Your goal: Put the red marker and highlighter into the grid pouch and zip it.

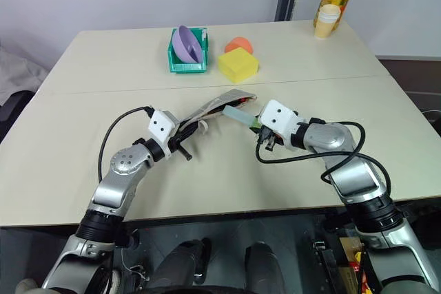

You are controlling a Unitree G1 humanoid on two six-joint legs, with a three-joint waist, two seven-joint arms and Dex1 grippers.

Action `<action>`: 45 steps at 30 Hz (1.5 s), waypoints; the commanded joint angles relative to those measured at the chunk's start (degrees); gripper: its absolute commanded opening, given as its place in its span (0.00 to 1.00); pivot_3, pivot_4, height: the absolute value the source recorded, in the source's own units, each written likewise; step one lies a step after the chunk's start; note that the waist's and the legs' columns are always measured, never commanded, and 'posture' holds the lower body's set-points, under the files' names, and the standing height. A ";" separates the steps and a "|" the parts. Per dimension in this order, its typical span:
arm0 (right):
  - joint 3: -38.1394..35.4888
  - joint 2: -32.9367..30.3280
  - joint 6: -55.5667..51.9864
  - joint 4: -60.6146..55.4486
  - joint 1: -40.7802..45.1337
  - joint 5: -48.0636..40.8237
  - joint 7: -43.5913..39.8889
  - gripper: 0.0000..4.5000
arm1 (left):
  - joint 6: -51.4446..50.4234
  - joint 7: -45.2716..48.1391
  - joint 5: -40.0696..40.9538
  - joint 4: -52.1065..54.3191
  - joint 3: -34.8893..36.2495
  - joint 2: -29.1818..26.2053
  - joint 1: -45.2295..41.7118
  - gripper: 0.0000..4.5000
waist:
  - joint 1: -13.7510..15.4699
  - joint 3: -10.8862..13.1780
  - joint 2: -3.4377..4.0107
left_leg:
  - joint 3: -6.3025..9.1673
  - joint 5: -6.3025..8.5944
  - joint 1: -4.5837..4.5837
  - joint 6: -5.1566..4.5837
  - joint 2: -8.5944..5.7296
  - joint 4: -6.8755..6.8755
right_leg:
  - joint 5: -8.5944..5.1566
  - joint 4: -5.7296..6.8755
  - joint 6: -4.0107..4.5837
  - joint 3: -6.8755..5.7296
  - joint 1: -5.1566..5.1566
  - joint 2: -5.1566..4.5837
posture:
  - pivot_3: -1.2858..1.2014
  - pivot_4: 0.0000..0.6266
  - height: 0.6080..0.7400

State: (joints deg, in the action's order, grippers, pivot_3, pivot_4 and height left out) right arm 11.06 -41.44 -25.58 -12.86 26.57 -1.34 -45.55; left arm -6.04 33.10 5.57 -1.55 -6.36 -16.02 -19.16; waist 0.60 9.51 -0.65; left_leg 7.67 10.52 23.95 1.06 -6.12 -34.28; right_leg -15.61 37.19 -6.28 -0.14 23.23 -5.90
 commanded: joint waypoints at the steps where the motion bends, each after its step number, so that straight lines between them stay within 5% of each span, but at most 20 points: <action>1: 2.23 -0.19 1.57 -3.15 2.30 2.23 -1.14 0.20 | 0.54 2.21 1.08 3.29 -1.02 -0.60 0.00 0.00 | -0.02 0.00 0.00 | 0.00 0.00 0.00 0.00 0.00 0.00 | 0.00 0.00 0.00 0.00 0.00 0.00 | 0.52 0.24 1.00; 17: 11.61 1.41 5.97 -2.39 9.07 14.92 -5.20 0.20 | 0.14 8.81 2.03 4.45 -2.21 -3.66 -0.45 0.00 | -0.04 0.00 -0.01 | 0.01 0.00 0.00 0.01 0.00 0.01 | 0.00 0.00 0.00 0.00 0.02 0.00 | 0.52 0.24 1.00; 24: 8.86 1.90 5.37 -2.18 9.43 16.34 -4.47 0.98 | -2.30 8.66 4.76 4.74 0.41 -3.67 -0.68 0.00 | 0.03 0.01 -0.01 | 0.02 0.00 0.01 0.01 -0.01 0.00 | 0.00 0.00 0.00 0.00 0.02 -0.01 | 0.52 0.24 1.00; 30: 6.25 1.55 5.57 -1.85 9.63 15.57 -4.14 0.99 | -3.10 8.32 5.83 4.16 0.65 -3.69 -1.42 0.00 | 0.01 0.01 -0.01 | 0.02 0.00 0.00 0.01 -0.01 0.00 | 0.00 0.01 0.00 0.00 0.02 0.00 | 0.52 0.24 1.00; 40: -10.42 7.09 -15.75 -13.39 1.48 -10.26 -7.61 0.99 | -16.13 0.52 15.38 0.92 6.76 5.51 -10.90 0.00 | 0.15 0.06 -0.11 | 0.15 0.00 0.08 0.00 -0.03 -0.08 | 0.02 0.00 -0.02 -0.06 -0.02 0.01 | 0.52 0.24 1.00; 45: -11.00 18.55 -23.32 -10.64 1.35 -13.22 4.67 0.99 | -23.82 1.37 20.72 -0.37 7.57 7.89 -15.73 0.00 | -0.99 0.06 -0.10 | 0.10 0.00 0.09 0.00 0.00 -0.11 | 0.04 0.07 -0.05 -0.04 0.05 0.03 | 0.52 0.24 1.00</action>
State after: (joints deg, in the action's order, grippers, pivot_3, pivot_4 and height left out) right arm 1.38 -24.85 -47.27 -23.49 26.53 -13.14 -45.19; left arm -28.40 33.85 24.15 -2.50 0.39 -8.28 -33.27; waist -0.39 9.57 -0.75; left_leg 7.80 10.52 24.03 1.07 -6.12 -34.39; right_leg -15.58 37.29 -6.32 -0.18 23.27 -5.86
